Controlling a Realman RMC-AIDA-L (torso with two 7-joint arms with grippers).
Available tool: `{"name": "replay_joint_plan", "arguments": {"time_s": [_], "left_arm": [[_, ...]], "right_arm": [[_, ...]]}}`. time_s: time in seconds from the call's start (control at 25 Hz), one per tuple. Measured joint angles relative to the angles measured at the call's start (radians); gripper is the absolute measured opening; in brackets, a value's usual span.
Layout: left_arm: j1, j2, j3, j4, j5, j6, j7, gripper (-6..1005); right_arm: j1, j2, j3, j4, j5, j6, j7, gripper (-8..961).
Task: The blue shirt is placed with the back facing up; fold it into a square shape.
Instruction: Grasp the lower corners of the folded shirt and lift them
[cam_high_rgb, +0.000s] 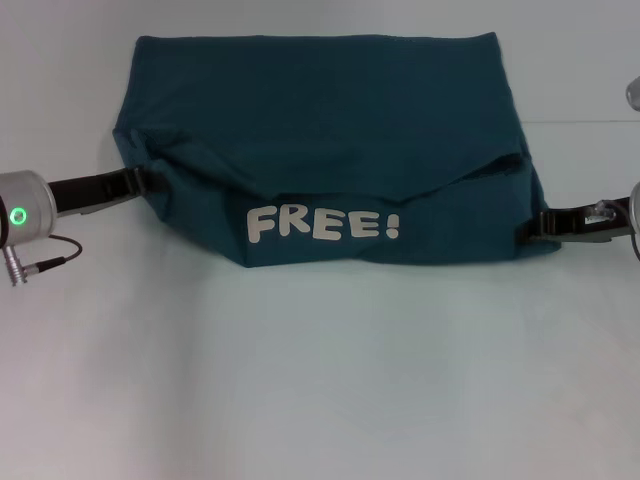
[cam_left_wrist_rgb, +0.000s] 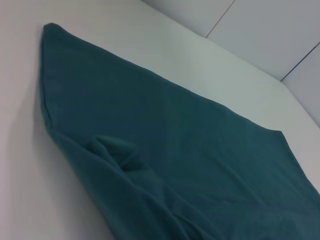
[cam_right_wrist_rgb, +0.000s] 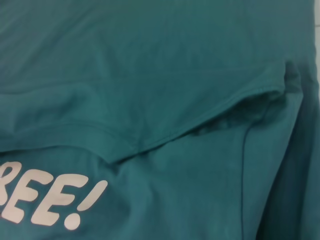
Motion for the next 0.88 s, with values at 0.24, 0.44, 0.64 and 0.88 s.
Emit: {"name": "replay_joint_plan", "arguments": {"time_s": [0.24, 0.44, 0.64, 0.88], "left_arm": [[0.006, 0.007, 0.000, 0.005, 0.001, 0.048, 0.000, 66], [0.026, 0.041, -0.002, 0.017, 0.008, 0.191, 0.000, 69], [0.058, 0.077, -0.019, 0.049, 0.054, 0.390, -0.031, 72], [0.103, 0.083, -0.077, 0.135, 0.185, 0.651, -0.052, 76]], "right_arm": [[-0.030, -0.003, 0.012, -0.069, 0.016, -0.077, 0.001, 91], [-0.068, -0.022, 0.033, -0.154, 0.041, -0.261, 0.011, 86], [-0.106, -0.045, 0.085, -0.211, 0.042, -0.454, 0.010, 87], [-0.152, -0.066, 0.084, -0.219, 0.036, -0.608, 0.002, 87]]}}
